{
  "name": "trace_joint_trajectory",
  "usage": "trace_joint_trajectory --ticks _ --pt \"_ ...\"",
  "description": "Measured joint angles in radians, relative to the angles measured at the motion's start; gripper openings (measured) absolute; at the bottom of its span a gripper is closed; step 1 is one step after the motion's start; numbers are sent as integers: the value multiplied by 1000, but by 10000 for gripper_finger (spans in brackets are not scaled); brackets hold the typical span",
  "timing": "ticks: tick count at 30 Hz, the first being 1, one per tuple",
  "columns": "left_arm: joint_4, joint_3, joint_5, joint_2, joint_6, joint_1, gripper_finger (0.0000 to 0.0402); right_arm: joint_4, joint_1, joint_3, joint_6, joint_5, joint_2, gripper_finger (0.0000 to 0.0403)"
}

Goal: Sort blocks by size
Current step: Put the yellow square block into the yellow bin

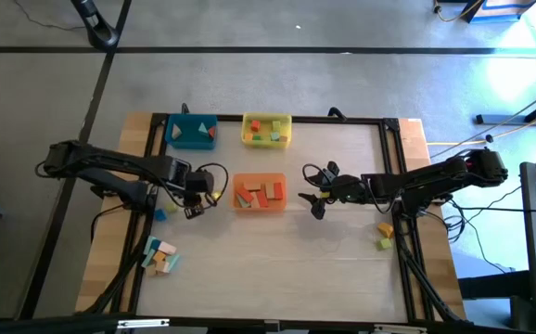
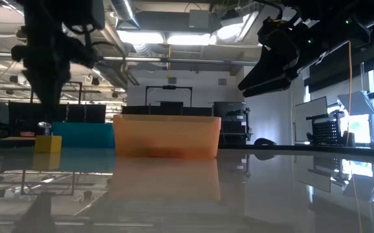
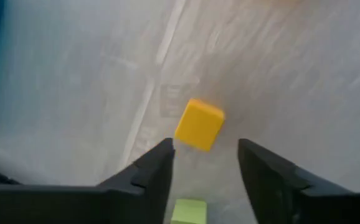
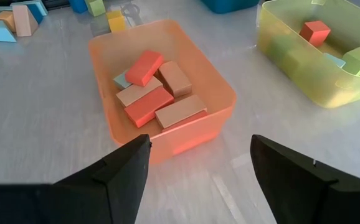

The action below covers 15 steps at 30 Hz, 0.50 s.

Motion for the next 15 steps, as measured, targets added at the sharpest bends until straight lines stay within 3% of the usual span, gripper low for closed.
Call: trace_joint_trajectory --ticks 6,9,15 --pt "40 -68 6 2 30 15 225 0 0 0 0 0 0 276" --pt "96 -96 2 3 107 20 230 1 0 0 0 0 0 276" --pt "112 -106 4 25 120 30 223 2 0 0 0 0 0 276"
